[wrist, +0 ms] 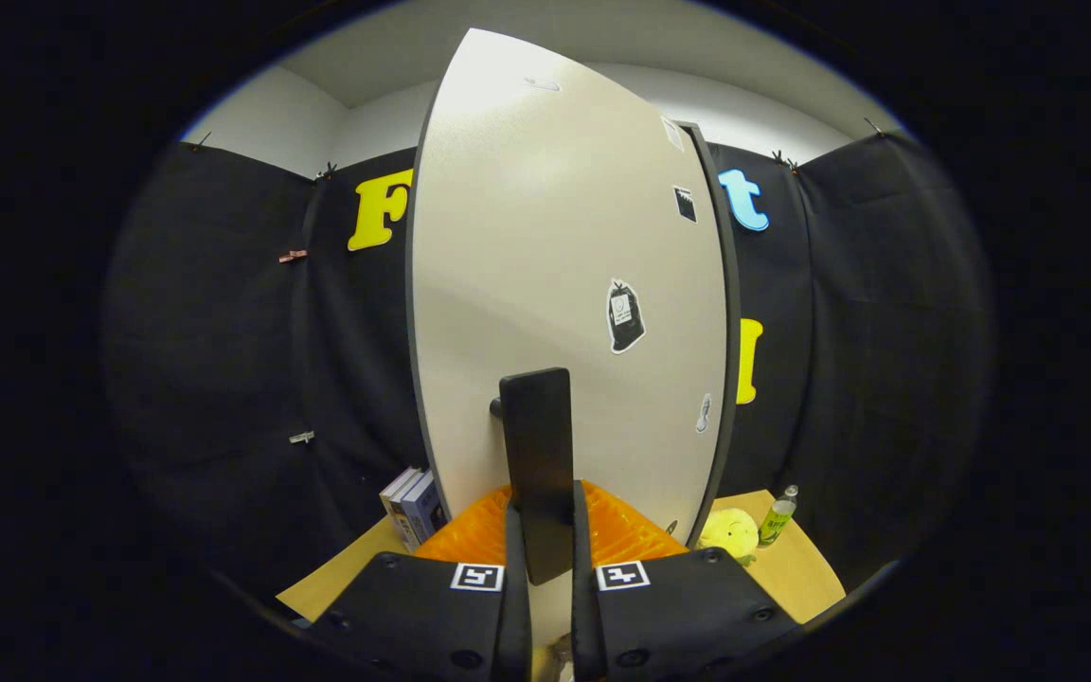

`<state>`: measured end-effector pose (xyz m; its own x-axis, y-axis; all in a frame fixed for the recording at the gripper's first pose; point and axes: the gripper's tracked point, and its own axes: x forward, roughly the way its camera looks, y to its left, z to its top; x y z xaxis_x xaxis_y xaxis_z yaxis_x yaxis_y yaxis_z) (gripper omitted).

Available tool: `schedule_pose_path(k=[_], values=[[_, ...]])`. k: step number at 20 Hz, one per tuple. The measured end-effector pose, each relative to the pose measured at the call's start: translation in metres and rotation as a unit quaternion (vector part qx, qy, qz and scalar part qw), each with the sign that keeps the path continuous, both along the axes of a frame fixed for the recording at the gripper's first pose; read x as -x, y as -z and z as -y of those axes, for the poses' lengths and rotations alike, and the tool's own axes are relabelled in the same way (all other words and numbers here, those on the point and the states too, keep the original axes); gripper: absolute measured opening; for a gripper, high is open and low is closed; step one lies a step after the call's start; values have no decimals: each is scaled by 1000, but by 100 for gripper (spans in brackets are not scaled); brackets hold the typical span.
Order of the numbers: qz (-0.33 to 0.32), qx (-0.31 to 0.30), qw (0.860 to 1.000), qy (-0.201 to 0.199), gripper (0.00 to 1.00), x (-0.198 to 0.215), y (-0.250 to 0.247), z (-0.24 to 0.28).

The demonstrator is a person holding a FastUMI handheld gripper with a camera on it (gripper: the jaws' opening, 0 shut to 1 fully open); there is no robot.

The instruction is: Open the shoe cabinet door, grab the shoes and put them into the shoe cabinet, then close the shoe cabinet door.

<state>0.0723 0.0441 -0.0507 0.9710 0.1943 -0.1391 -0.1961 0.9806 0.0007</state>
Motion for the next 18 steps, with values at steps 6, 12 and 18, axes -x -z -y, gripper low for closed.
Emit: schedule_pose_path(k=[6,12,18], values=[[-2,4,1000,8,20,14,-2,30],[-2,11,1000,21,20,21,-5,57],[-11,17,999,27,19,40,-1,76]])
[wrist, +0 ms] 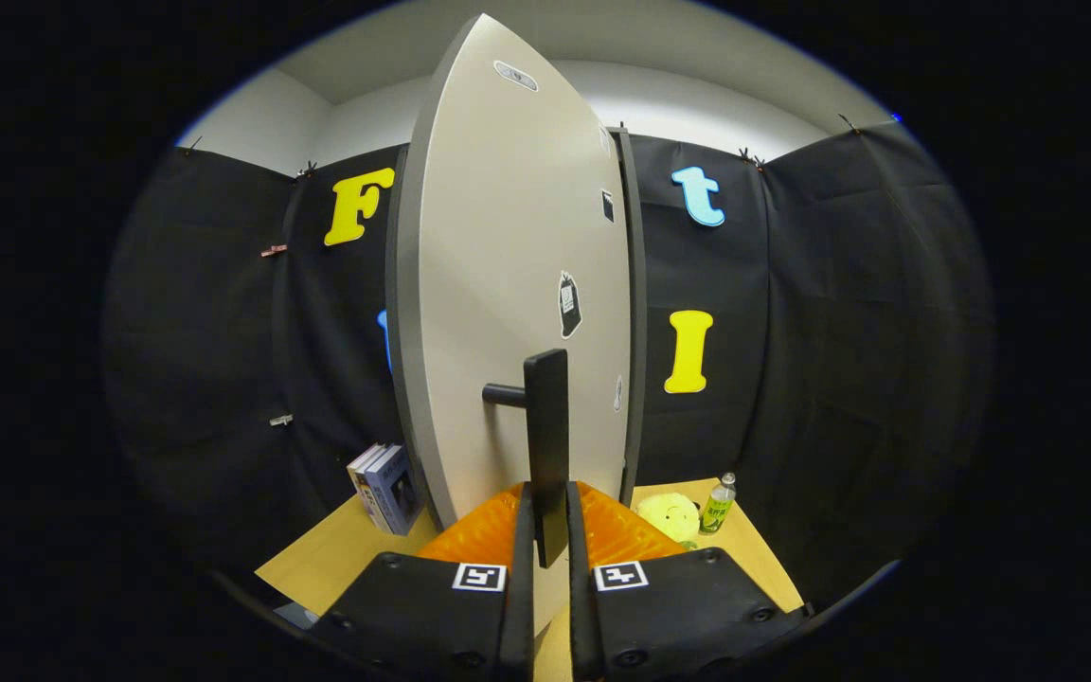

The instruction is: Open the shoe cabinet door, grab the shoes and put them into the shoe cabinet, then close the shoe cabinet door.

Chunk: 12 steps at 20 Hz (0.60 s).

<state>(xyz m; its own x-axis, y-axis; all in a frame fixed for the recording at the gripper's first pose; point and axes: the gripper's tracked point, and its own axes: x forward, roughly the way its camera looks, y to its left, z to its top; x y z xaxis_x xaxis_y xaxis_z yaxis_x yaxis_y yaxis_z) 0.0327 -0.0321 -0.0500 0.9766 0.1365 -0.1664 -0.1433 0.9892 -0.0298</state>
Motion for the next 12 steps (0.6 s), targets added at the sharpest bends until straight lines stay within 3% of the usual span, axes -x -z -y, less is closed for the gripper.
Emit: schedule_pose_path(k=[8,12], values=[[14,-15,1000,-8,19,38,-9,8],[20,-19,999,-43,19,50,-8,-14]])
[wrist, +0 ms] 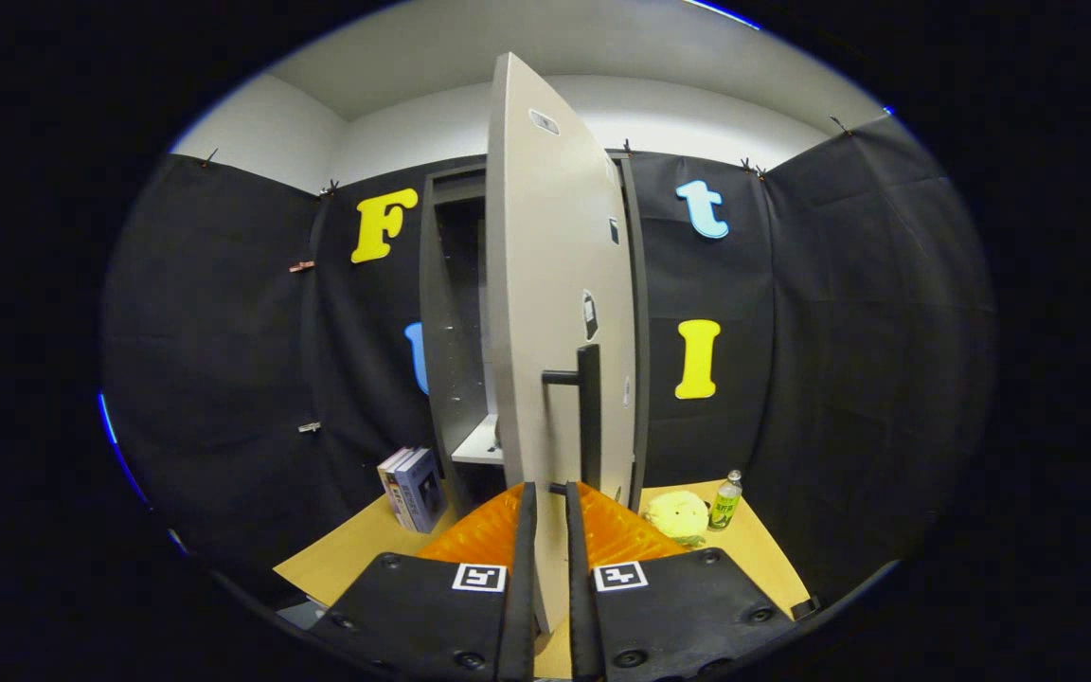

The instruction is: Open the shoe cabinet door, grab the shoes and put them into the shoe cabinet, then close the shoe cabinet door.

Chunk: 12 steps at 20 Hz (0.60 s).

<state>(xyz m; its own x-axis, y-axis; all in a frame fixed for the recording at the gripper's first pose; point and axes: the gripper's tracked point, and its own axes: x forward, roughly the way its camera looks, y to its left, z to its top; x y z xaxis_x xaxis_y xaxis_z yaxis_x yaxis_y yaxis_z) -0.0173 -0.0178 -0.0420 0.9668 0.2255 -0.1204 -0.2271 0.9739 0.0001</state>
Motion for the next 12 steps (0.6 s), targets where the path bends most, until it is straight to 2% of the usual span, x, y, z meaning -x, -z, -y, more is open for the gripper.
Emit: schedule_pose_path(k=[7,12], values=[[-4,1,999,-52,19,7,8,-50],[-57,13,996,-60,19,0,55,-72]])
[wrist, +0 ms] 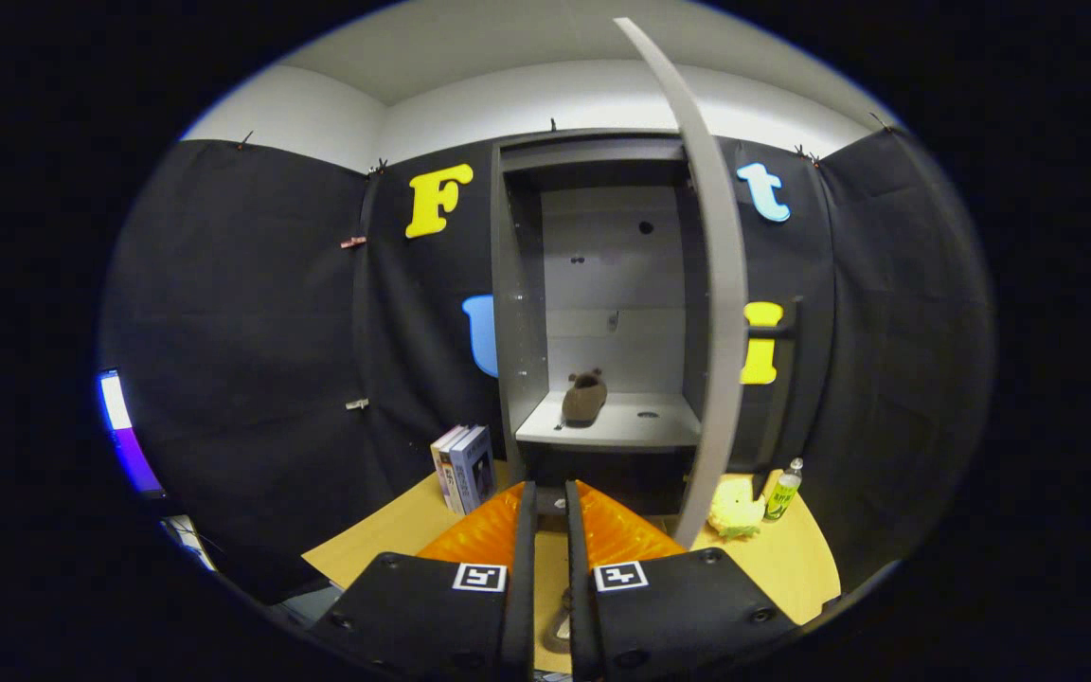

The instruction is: Open the shoe cabinet door, grab the shoes and put them into the shoe cabinet, then close the shoe cabinet door.

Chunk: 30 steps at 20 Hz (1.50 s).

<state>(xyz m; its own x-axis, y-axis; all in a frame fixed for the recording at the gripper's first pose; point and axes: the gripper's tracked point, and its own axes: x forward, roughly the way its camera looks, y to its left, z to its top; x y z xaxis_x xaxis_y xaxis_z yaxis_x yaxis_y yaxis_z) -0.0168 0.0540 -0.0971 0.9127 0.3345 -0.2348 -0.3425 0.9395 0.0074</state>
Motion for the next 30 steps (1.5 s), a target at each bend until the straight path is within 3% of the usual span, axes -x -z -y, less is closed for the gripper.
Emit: schedule_pose_path(k=[9,19,24,30], values=[[-164,41,985,45,19,-15,150,-6],[-335,74,932,117,17,-24,325,14],[-383,72,910,140,16,-34,389,19],[-385,87,907,145,16,-52,431,24]])
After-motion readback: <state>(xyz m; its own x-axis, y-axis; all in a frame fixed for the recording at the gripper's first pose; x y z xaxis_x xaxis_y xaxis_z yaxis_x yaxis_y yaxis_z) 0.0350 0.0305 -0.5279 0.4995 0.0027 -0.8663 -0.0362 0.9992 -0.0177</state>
